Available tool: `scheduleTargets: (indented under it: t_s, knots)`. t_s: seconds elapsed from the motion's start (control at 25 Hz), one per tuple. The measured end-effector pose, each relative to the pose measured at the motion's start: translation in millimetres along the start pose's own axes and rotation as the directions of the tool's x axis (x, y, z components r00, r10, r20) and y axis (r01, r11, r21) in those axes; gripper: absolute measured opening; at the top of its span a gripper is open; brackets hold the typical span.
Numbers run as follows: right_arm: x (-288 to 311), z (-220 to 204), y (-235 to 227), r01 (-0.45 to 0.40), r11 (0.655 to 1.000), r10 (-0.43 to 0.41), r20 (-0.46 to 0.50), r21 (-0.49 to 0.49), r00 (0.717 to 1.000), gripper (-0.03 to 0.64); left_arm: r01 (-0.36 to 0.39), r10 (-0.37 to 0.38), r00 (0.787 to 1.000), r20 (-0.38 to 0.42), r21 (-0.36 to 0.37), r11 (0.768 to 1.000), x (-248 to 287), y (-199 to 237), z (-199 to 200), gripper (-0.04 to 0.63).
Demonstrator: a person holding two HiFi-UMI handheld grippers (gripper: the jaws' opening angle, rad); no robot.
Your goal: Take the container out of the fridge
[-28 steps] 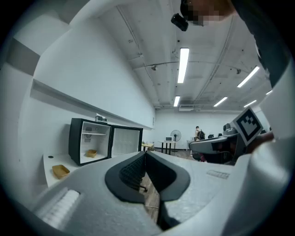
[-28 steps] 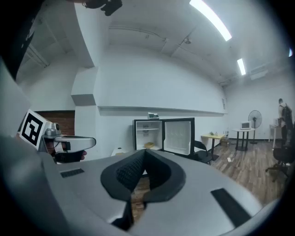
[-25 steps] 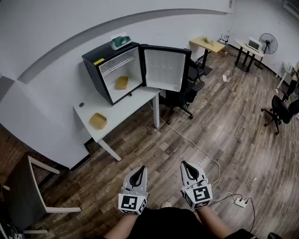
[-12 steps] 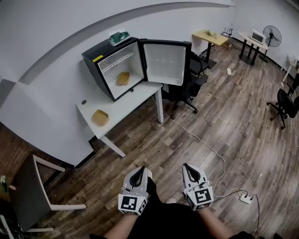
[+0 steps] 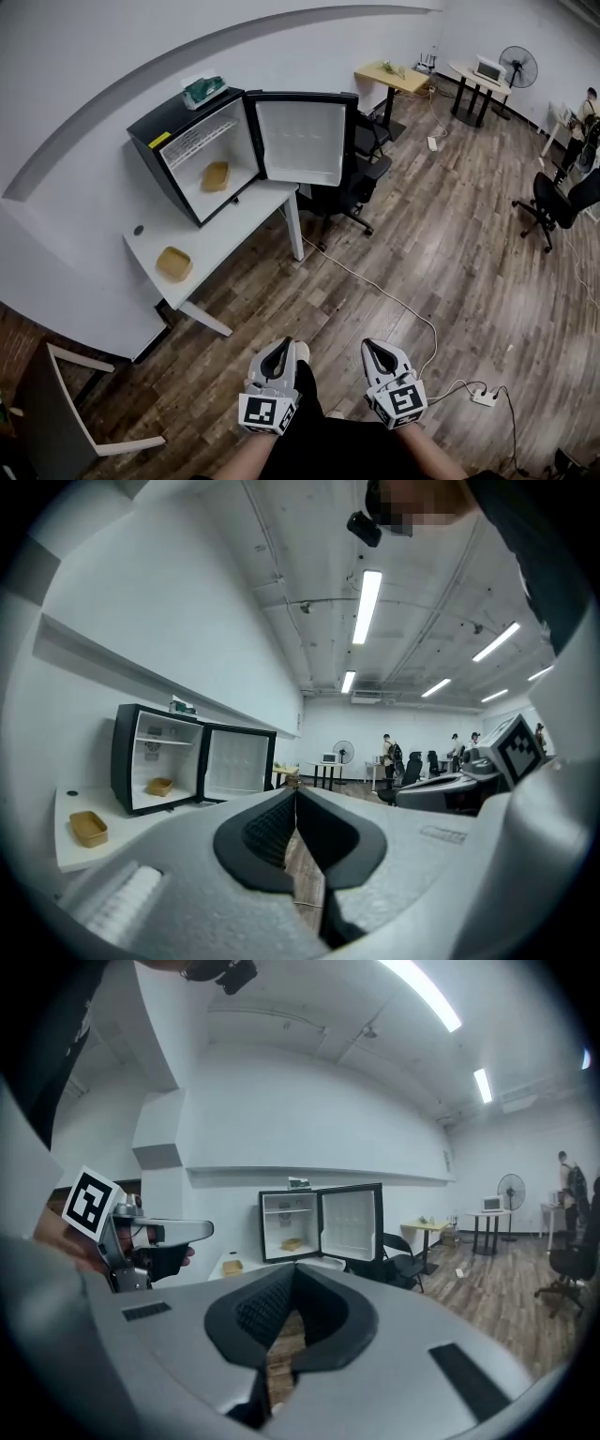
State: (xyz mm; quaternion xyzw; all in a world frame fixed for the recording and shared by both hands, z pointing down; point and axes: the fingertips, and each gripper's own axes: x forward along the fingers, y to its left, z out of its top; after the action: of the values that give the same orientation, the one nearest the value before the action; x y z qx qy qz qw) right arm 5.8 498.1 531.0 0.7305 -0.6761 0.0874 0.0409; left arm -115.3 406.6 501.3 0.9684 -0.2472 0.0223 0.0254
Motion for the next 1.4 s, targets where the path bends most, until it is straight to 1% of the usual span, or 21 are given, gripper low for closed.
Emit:
scheduleTargets:
  t_s: [0.12, 0.28, 0.44, 0.56, 0.76, 0.88, 1.04, 1.16, 1.24, 1.32, 1.36, 1.4]
  knots:
    - [28.5, 10.5, -19.3, 0.021, 0.999, -0.021, -0.008, -0.028, 1.0, 0.0, 0.005, -0.005, 1.0, 0.018, -0.024, 1.0, 30.4, 20.6, 4.9, 0.017]
    - [80.3, 24.4, -34.4, 0.024, 0.998, -0.026, -0.028, -0.051, 0.999, 0.0, 0.003, -0.002, 1.0, 0.019, -0.033, 0.999, 68.0, 63.2, 5.4, 0.017]
    - [145.3, 38.0, -43.2, 0.008, 0.998, -0.012, -0.058, -0.056, 0.998, 0.0, -0.005, 0.006, 1.0, 0.008, -0.113, 0.994, 113.4, 118.7, 11.1, 0.017]
    - [189.1, 50.2, -44.5, -0.007, 0.999, 0.003, -0.074, -0.049, 0.997, 0.0, 0.013, -0.008, 0.999, 0.039, -0.132, 0.991, 143.2, 152.2, 24.4, 0.017]
    - [259.6, 80.5, -51.7, -0.009, 0.998, 0.005, -0.068, -0.059, 0.998, 0.0, 0.02, -0.013, 0.998, 0.06, -0.108, 0.994, 186.4, 202.9, 42.5, 0.017]
    - [299.9, 95.4, -56.1, -0.003, 0.998, -0.001, -0.059, -0.069, 0.998, 0.0, 0.022, -0.016, 0.998, 0.066, -0.1, 0.995, 209.0, 233.5, 47.0, 0.017]
    - [340.8, 102.5, -61.3, 0.014, 0.997, -0.019, -0.075, -0.073, 0.997, 0.0, 0.02, -0.015, 0.998, 0.06, -0.094, 0.995, 232.5, 269.0, 47.9, 0.017]
    - [366.5, 103.8, -54.3, 0.02, 0.999, -0.024, -0.083, -0.048, 0.996, 0.0, 0.026, -0.021, 0.998, 0.054, -0.09, 0.996, 245.1, 291.3, 43.4, 0.017]
    - [383.5, 105.9, -40.2, -0.005, 0.999, 0.002, -0.075, -0.041, 0.997, 0.0, 0.015, -0.008, 0.999, 0.051, -0.125, 0.992, 251.5, 308.1, 40.6, 0.017]
    - [393.6, 106.9, -29.4, -0.041, 0.998, 0.038, -0.078, -0.039, 0.996, 0.0, -0.002, 0.014, 0.998, 0.061, -0.188, 0.982, 255.2, 319.6, 40.9, 0.017]
    - [396.8, 105.8, -27.9, -0.055, 0.998, 0.051, -0.087, -0.037, 0.995, 0.0, -0.009, 0.023, 0.998, 0.067, -0.207, 0.978, 256.6, 322.3, 42.0, 0.017]
    - [400.3, 103.9, -28.4, -0.064, 0.997, 0.06, -0.098, -0.035, 0.993, 0.0, -0.015, 0.03, 0.997, 0.069, -0.211, 0.977, 257.8, 324.0, 43.1, 0.017]
